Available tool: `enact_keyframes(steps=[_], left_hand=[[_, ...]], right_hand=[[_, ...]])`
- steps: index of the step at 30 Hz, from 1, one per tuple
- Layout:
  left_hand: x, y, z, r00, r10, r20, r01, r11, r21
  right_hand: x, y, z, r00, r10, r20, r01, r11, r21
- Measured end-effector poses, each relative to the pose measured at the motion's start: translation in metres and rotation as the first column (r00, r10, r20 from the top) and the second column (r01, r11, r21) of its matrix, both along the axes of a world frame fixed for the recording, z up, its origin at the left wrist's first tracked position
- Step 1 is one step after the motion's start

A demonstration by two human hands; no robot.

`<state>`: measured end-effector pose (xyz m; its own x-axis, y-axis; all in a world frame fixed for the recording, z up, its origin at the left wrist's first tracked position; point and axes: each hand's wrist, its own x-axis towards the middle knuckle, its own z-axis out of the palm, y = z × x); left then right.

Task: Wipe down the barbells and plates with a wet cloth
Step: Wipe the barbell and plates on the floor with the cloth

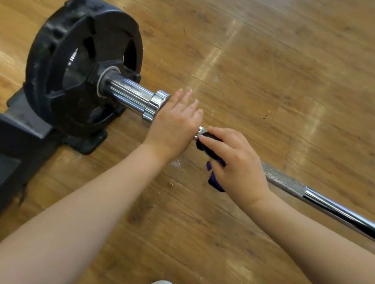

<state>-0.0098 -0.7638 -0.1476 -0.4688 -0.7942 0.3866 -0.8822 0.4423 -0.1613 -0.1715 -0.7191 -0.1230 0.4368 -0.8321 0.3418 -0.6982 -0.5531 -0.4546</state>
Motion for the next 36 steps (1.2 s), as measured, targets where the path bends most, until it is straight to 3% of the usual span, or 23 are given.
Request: enact_keyframes(steps=[7, 13, 26, 32, 36], left_hand=[[0.002, -0.003, -0.012, 0.998, -0.009, -0.06, 0.003, 0.995, -0.097], [0.0, -0.002, -0.01, 0.999, -0.007, -0.036, 0.003, 0.995, -0.099], [0.0, 0.0, 0.008, 0.999, 0.045, 0.007, -0.046, 0.993, 0.109], [-0.004, 0.003, 0.023, 0.99, 0.087, 0.112, -0.113, 0.961, 0.252], [-0.011, -0.013, 0.028, 0.954, 0.074, 0.292, -0.21, 0.857, 0.471]], right_hand=[[-0.002, 0.003, 0.0, 0.998, -0.056, 0.035, 0.058, 0.997, -0.048], [0.006, -0.001, -0.005, 0.998, 0.048, -0.037, -0.051, 0.996, -0.078], [0.007, -0.012, 0.01, 0.999, 0.041, -0.002, -0.041, 0.997, -0.066], [-0.006, -0.003, 0.006, 0.995, 0.069, -0.066, -0.073, 0.996, -0.052], [-0.003, -0.004, 0.011, 0.999, 0.008, -0.031, -0.01, 0.999, -0.051]])
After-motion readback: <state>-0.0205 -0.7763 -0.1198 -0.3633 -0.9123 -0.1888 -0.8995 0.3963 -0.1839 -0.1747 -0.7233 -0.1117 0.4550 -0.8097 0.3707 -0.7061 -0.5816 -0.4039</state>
